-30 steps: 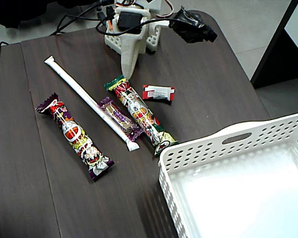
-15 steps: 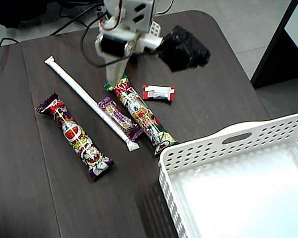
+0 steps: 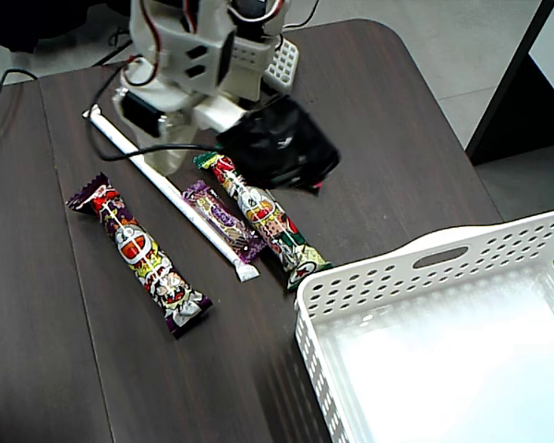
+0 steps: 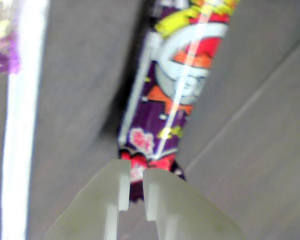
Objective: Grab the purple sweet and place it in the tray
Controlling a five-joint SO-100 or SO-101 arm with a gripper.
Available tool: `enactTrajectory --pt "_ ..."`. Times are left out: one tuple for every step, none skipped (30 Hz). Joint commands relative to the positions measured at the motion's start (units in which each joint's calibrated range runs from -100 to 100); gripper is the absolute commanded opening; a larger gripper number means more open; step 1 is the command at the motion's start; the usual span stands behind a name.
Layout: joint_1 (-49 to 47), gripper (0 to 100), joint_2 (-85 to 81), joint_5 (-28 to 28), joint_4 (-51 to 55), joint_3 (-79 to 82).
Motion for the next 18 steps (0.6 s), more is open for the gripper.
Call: enactTrajectory --pt "1.0 1 0.1 -1.1 0.3 -7.6" --pt "1.2 1 0.6 -1.1 0.3 -7.8" --pt "1.4 1 1.0 -1.1 0.3 -8.1" --pt "1.8 1 1.5 -0.8 0.3 -8.5" --pt "2.1 1 2.1 -0.7 0.3 -8.9" --pt "2.3 1 2.7 -0.6 0.3 -9.4" --pt "2.3 1 3.3 -0.6 0.3 -10.1" --pt "2.3 1 4.2 -0.6 0.3 -11.0" --pt "2.3 1 4.9 -0.4 0.3 -11.7" --pt "2.3 1 5.8 0.2 0.4 -12.5" --pt "2.2 1 6.7 1.0 1.0 -13.3" --pt "2.0 1 7.5 1.9 1.9 -14.3" --pt "1.8 1 8.7 2.9 2.9 -15.8" --pt "1.8 1 9.8 3.5 3.6 -17.3" --pt "1.8 1 10.9 3.5 4.6 -19.1" --pt "1.8 1 12.1 3.4 5.6 -21.0" --pt "1.8 1 13.5 3.5 7.1 -23.4" --pt "1.8 1 14.6 3.7 8.7 -25.6"
